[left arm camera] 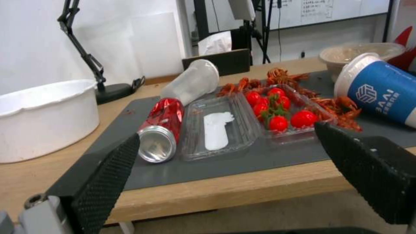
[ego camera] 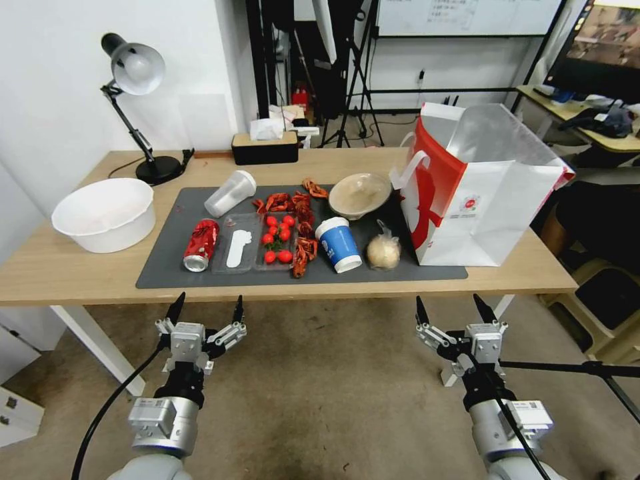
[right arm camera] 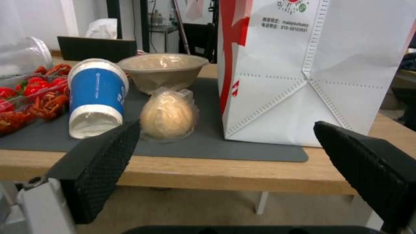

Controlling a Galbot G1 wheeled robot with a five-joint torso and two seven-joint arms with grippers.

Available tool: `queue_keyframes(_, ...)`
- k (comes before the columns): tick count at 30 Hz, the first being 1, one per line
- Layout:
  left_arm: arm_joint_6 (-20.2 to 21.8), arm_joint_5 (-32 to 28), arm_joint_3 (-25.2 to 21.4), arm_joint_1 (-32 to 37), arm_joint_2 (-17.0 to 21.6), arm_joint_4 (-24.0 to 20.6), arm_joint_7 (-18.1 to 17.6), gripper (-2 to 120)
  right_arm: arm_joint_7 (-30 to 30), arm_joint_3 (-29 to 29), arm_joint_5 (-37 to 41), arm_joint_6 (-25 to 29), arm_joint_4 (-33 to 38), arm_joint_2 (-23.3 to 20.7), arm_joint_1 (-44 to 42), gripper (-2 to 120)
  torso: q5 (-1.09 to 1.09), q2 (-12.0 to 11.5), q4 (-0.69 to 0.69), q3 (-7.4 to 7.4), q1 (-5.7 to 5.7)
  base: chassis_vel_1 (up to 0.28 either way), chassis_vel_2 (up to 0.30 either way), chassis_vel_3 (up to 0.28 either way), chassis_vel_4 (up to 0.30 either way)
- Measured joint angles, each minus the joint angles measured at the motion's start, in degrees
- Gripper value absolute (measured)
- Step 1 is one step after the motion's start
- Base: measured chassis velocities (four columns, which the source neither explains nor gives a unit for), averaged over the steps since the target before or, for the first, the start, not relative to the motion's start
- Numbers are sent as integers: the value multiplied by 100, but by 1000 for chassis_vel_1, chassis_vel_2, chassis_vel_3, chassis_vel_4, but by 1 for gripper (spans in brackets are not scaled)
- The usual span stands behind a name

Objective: Pick up the trash from the table and place it into the takeout bag.

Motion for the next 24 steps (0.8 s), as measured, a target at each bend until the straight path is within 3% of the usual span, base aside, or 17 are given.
queue_keyframes(24,0,0,0,0,0,0,0,100,0,0,0,0,0,0,0,100,0,0,0,0,0,0,0,0,0)
